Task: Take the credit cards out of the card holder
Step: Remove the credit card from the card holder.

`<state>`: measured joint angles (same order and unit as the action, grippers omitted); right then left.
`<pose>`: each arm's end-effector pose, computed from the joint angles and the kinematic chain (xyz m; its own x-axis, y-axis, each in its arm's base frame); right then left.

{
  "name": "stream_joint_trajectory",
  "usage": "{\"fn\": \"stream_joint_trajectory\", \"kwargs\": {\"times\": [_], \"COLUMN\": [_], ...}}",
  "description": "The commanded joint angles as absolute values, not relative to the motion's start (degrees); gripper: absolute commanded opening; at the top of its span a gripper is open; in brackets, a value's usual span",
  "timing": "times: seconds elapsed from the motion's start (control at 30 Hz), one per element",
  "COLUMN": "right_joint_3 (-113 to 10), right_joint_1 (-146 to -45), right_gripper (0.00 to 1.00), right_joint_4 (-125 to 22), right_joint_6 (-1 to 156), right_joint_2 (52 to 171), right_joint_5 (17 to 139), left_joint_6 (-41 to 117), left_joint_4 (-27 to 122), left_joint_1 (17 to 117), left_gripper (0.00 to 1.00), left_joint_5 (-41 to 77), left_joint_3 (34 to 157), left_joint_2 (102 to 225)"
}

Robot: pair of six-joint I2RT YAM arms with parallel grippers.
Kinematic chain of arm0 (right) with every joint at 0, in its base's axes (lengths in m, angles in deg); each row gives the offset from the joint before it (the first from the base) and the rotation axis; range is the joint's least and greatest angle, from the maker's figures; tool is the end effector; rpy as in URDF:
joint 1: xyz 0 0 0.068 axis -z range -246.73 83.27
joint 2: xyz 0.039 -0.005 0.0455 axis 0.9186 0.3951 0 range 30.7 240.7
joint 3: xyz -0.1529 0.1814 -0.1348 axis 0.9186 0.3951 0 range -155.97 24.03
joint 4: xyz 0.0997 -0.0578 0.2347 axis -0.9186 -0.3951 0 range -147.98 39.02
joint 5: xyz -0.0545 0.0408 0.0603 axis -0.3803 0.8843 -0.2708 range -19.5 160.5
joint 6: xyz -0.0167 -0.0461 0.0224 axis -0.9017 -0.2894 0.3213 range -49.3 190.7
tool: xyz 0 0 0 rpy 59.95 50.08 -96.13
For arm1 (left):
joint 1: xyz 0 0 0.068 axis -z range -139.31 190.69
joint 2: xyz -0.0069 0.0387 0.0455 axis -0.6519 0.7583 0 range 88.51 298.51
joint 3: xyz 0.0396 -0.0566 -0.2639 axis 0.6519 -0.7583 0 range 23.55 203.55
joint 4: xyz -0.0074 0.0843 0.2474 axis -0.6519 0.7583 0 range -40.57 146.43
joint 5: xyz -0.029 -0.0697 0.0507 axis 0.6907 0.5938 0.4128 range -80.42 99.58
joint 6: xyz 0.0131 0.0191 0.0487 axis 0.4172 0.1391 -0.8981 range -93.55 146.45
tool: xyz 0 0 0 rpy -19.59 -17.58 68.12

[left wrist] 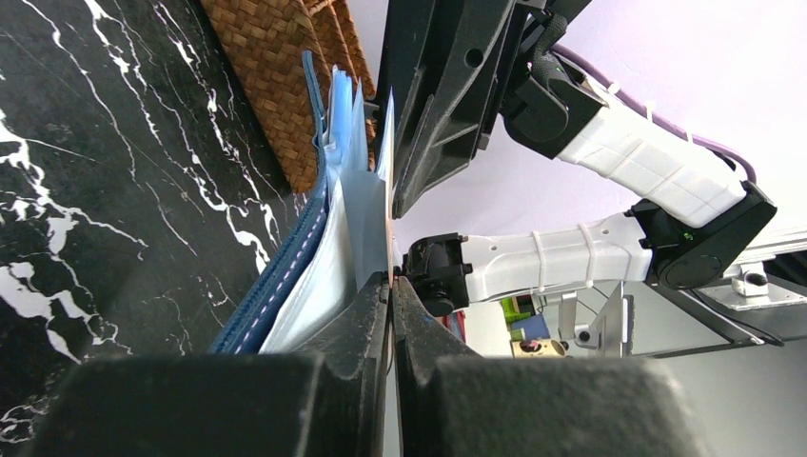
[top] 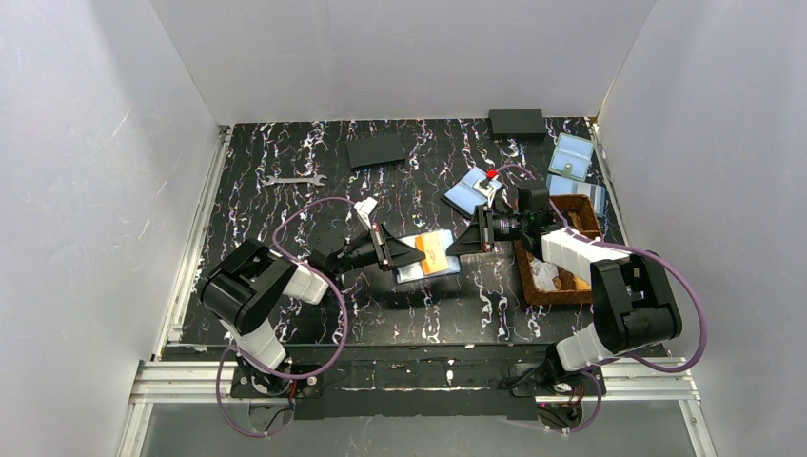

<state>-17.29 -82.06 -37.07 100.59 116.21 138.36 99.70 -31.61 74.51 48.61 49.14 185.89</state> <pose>0.2733 0.1090 0.2049 -0.8556 -0.0399 -0.5160 -0.5130 0.1982 0.8352 0.2266 -0.1789 0.1776 -0.8700 -0.3125 -0.3813 0.4012 0.0007 -0.9160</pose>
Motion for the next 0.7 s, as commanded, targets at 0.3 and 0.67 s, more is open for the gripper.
{"fn": "stream_joint_trajectory", "kwargs": {"times": [0.3,0.67], "right_joint_3": [-17.46,-19.29], "right_joint_1": [-81.75,-82.01], "right_gripper": [0.01,0.16], "right_joint_4": [-38.96,-46.53], "right_joint_6": [96.61,89.11], "right_joint_2": [115.97,118.08], "right_joint_5": [137.14,133.79], "left_joint_6": [97.49,96.76], "left_joint_4": [-34.07,-33.98], "left_joint_1": [71.42,69.79], "left_gripper": [0.0,0.0], "left_joint_5": [51.35,53.7], "left_joint_3": [45.01,41.7], "left_joint_2": [182.26,182.04]}}
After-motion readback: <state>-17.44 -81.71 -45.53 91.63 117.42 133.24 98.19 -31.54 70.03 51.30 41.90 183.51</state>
